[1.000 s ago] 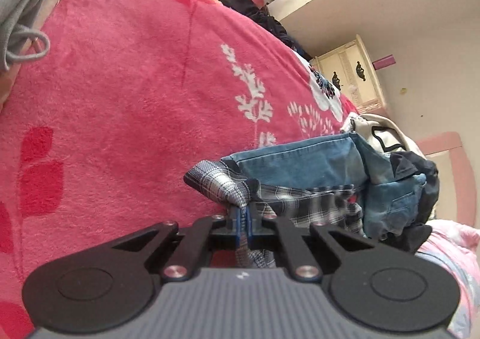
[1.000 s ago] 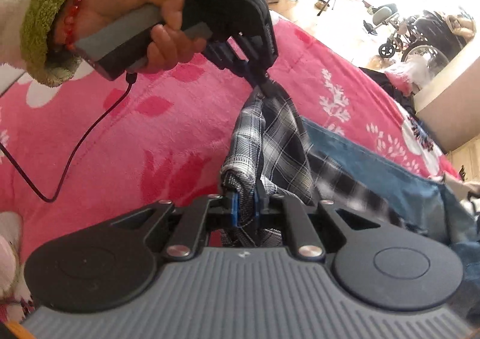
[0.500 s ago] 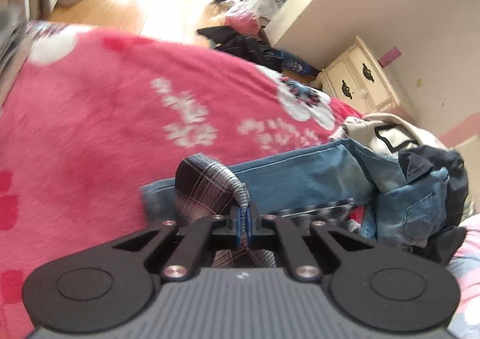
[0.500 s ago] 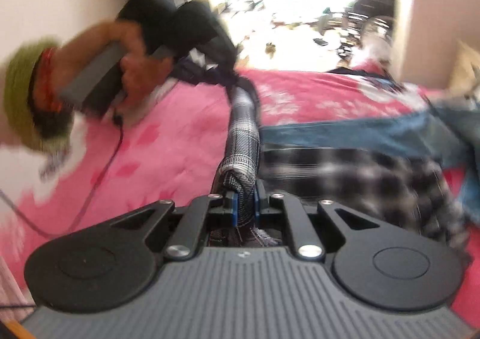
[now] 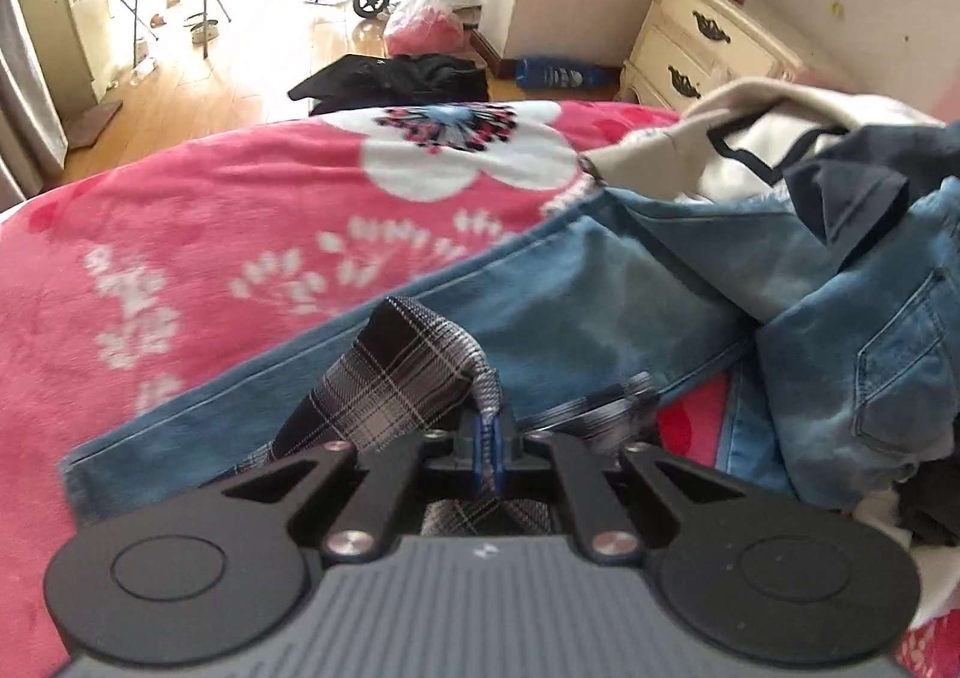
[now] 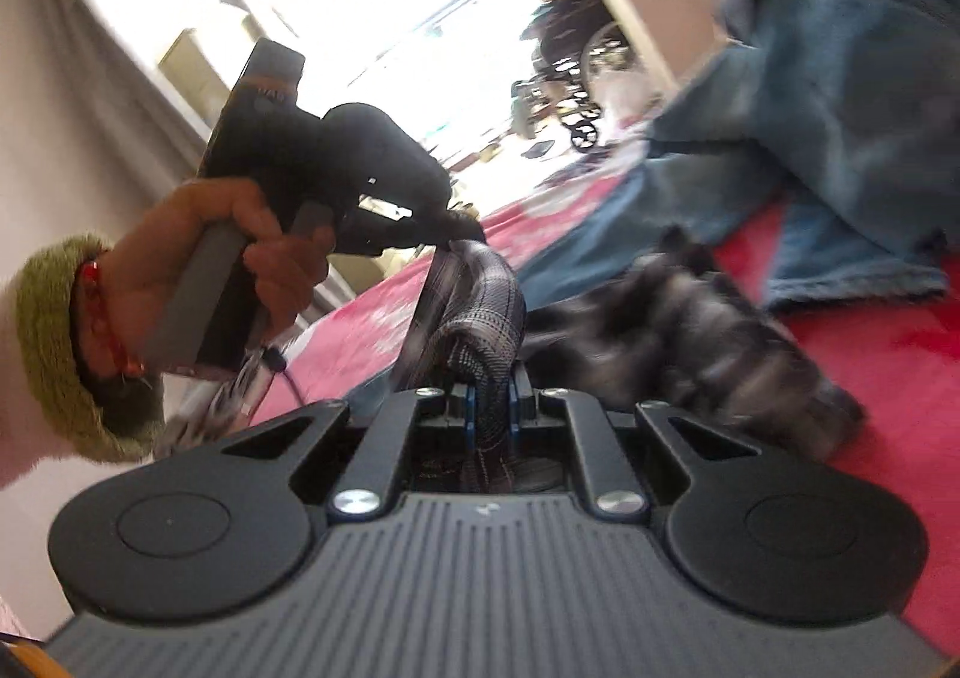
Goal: Fold clothes
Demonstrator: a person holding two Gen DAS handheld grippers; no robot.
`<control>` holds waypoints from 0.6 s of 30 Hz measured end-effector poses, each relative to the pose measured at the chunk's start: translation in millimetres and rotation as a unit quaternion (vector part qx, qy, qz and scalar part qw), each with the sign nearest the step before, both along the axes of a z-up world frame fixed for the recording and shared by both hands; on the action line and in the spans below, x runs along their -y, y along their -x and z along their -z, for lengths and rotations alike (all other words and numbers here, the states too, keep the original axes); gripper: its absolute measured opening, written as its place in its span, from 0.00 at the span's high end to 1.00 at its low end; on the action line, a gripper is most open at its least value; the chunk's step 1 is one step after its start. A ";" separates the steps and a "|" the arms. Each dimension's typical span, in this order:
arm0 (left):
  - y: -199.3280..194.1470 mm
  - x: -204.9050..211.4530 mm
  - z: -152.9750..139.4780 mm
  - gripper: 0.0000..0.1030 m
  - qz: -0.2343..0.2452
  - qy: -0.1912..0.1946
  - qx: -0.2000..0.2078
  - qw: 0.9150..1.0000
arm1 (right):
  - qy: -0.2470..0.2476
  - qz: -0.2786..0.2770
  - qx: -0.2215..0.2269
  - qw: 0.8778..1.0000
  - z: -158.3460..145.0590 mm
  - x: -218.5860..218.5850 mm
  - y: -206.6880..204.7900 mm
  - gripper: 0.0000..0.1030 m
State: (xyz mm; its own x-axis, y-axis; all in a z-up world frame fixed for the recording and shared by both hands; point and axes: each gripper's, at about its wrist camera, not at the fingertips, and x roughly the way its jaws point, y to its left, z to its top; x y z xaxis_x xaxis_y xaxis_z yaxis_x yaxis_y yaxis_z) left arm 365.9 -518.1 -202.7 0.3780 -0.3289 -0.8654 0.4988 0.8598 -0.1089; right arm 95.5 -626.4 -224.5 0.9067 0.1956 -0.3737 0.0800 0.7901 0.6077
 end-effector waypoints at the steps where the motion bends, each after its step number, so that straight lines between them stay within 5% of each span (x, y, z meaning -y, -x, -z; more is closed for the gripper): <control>1: 1.0 9.9 3.7 0.96 0.003 -0.004 0.001 1.000 | -0.008 0.007 0.000 1.000 4.7 6.6 1.3 0.93; 11: 20.0 69.9 29.9 0.95 0.059 -0.023 0.020 0.998 | -0.059 0.064 -0.006 0.996 44.9 59.9 18.1 0.93; 14: 24.1 81.0 48.1 0.79 0.125 -0.017 0.010 0.992 | -0.070 0.080 -0.015 0.994 60.5 69.0 23.1 0.93; 15: 23.4 76.9 48.1 0.70 0.131 -0.009 0.007 0.991 | -0.075 0.084 -0.020 0.993 67.2 71.2 24.5 0.93; 18: 20.4 59.3 43.2 0.62 0.133 0.014 0.002 0.991 | -0.102 0.101 -0.038 0.989 89.2 80.5 31.4 0.85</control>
State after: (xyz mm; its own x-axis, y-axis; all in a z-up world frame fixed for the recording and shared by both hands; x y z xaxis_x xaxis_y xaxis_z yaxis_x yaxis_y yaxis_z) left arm 345.5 -577.4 -245.8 0.2788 -0.4420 -0.8526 0.7080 0.6944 -0.1286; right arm 64.1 -706.9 -313.7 0.9058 0.0915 -0.4136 0.2755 0.6146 0.7392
